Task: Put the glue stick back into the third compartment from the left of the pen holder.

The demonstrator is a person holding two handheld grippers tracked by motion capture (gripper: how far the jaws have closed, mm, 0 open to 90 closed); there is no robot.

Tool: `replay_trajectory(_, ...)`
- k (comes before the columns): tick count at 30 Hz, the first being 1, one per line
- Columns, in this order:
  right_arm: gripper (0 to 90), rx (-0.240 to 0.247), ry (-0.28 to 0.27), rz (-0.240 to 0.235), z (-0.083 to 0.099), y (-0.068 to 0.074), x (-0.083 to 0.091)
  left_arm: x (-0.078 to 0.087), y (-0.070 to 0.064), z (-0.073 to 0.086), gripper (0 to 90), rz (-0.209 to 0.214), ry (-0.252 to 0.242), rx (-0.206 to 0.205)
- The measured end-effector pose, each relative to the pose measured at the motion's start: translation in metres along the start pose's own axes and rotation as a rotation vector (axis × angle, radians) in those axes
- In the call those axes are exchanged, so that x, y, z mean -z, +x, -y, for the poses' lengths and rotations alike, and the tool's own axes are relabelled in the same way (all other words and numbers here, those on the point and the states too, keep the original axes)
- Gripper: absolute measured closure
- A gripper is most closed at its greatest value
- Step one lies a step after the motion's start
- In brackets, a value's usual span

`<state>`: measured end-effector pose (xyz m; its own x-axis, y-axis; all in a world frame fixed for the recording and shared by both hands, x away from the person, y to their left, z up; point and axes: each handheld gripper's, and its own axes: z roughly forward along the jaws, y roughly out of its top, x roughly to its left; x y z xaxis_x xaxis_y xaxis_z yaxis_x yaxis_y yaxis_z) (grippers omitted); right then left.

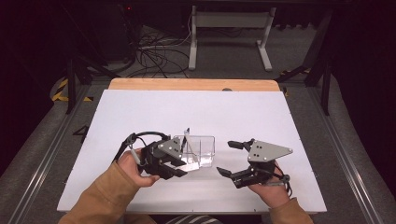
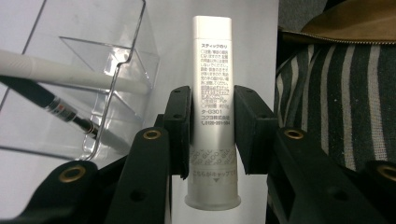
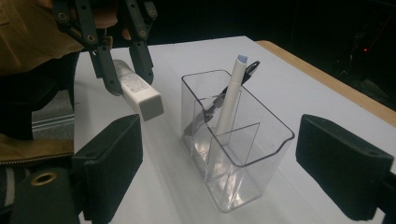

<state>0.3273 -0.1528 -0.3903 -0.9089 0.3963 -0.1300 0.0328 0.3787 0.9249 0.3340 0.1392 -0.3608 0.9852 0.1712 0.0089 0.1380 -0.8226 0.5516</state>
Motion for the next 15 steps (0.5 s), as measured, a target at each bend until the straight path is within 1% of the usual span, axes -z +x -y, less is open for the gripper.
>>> replay_trajectory(6,18.2,0.020,0.022,-0.037,-0.001,0.003,-0.004,-0.005,-0.002,-0.009,69.2,0.016,0.008,-0.041)
replay_trajectory(9,18.7,0.033,0.039,-0.052,-0.003,0.006,-0.007,-0.008,-0.003,-0.013,69.2,0.028,0.017,-0.069)
replay_trajectory(15,22.4,0.066,0.089,-0.115,-0.008,0.011,-0.017,-0.013,-0.004,-0.019,69.2,0.041,0.039,-0.089)
